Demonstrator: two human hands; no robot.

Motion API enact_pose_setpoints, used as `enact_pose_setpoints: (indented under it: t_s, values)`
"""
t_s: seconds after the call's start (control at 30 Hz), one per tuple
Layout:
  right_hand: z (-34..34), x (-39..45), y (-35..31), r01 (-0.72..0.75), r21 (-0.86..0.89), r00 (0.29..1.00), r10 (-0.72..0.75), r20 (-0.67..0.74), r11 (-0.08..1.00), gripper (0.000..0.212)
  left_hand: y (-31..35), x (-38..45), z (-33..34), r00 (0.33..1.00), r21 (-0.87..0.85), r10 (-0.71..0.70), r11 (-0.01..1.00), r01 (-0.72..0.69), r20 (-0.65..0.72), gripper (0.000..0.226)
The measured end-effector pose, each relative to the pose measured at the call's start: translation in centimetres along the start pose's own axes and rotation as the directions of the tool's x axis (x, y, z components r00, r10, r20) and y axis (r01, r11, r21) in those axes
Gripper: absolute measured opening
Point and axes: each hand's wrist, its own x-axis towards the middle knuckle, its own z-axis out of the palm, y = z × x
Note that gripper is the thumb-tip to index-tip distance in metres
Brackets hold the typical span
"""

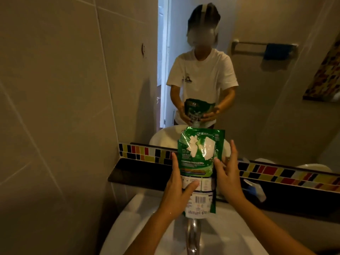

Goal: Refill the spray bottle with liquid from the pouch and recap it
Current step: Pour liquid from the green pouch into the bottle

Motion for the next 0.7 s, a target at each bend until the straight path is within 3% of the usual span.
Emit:
enact_pose_setpoints:
  t_s: [0.1, 0.2, 0.27, 0.47, 0.7]
  values:
    - [3.5, 1.8, -0.1, -0.029, -0.048, 0.997, 0.032, 0.069, 0.998, 0.043, -1.3, 0.6, -4.1, 0.995, 0.022, -0.035, 0.999, 0.038, -0.089, 0.102]
    - [8.0, 3.1, 0.0, -0.026, -0.132, 0.988, 0.046, 0.149, 0.991, 0.019, -3.2, 1.2, -8.1, 0.979, 0.064, -0.036, 0.997, 0.050, -0.202, 0.081]
    - [10.9, 4.0, 0.2, -0.026, -0.130, 0.984, 0.049, 0.173, 0.991, 0.016, -4.3, 1.9, -10.5, 0.960, 0.089, -0.032, 0.994, 0.059, -0.279, 0.071]
    - [17.9, 6.4, 2.1, -0.094, -0.140, 0.969, 0.123, 0.216, 0.986, 0.015, -10.1, 5.7, -15.9, 0.900, 0.200, -0.024, 0.972, 0.123, -0.435, 0.085]
    - [22.5, 8.5, 4.0, -0.125, -0.171, 0.961, 0.162, 0.222, 0.977, 0.013, -12.2, 9.5, -17.4, 0.786, 0.129, -0.174, 0.943, 0.306, -0.593, 0.064]
